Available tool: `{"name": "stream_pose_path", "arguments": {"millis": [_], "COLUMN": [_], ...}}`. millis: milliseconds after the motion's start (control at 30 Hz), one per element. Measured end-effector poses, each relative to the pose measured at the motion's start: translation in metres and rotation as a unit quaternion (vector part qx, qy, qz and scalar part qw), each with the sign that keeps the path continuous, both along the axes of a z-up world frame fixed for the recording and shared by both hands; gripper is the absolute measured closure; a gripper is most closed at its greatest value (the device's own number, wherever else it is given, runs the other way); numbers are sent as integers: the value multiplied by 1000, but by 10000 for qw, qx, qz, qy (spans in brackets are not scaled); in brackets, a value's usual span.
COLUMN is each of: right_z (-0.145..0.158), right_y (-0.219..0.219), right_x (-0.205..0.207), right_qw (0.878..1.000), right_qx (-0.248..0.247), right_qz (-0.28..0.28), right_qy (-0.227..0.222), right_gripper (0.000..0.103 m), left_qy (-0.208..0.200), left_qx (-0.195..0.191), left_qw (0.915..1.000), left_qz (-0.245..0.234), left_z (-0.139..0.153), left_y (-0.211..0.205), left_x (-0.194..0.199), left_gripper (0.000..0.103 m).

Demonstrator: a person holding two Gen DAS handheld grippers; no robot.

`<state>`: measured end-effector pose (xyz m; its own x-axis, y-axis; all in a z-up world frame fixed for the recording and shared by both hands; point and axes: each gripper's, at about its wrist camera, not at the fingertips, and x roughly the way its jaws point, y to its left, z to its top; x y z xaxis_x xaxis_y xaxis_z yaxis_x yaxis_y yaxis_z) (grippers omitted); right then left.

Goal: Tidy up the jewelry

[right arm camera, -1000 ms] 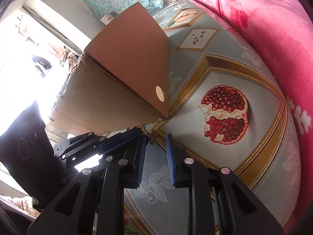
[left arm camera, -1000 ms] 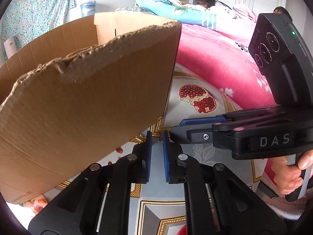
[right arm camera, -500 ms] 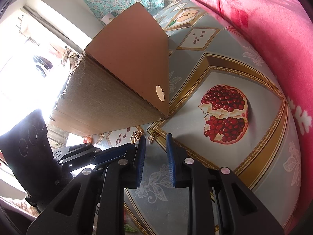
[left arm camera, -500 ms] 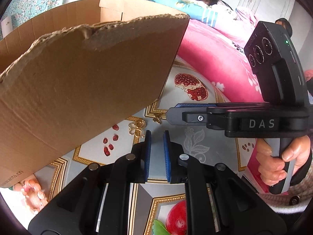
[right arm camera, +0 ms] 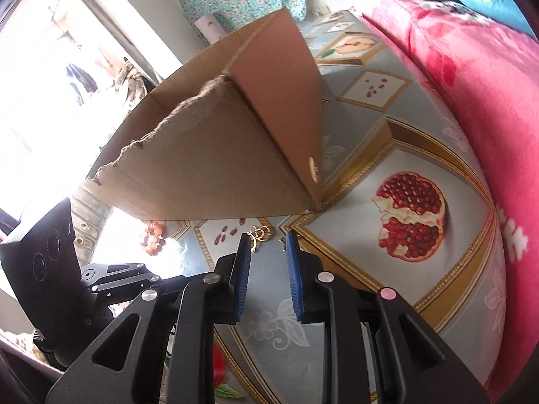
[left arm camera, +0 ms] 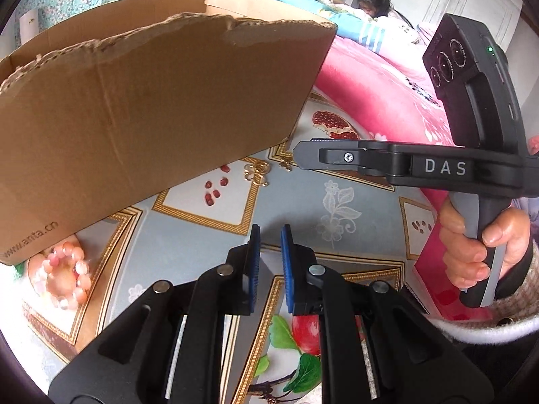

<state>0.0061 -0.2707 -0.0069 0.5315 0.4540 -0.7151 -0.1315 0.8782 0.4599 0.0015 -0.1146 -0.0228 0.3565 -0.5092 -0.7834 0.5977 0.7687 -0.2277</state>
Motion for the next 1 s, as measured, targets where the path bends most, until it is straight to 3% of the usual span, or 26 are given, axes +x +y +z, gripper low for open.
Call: {"name": "stream_pose_path", "arguments": {"millis": [300,567,767,1000], "right_z": [0,-8,2,7], "right_y": [41,57,47,49], "right_x": [23,16,7,-3], "right_qw": [9959,9932,9951,9946], "right_qx": [-684,-273,-236,-534], "right_qz": [575,1101,930,842], "right_qy": [-108,261,253,278], "right_gripper": [82,82,82,82], "left_qy": [1,-178,-293,-438], "left_qx": [-135,-130,-172,-165], "left_qw": [9985,9980,9978,9975], "left_qz": [533,595,566,533], "left_z": [-1,0,0,-3], "left_y": [34,46,56,55], "left_x": [0,-7,-9,-16], "left_gripper": [91,84,78,68]}}
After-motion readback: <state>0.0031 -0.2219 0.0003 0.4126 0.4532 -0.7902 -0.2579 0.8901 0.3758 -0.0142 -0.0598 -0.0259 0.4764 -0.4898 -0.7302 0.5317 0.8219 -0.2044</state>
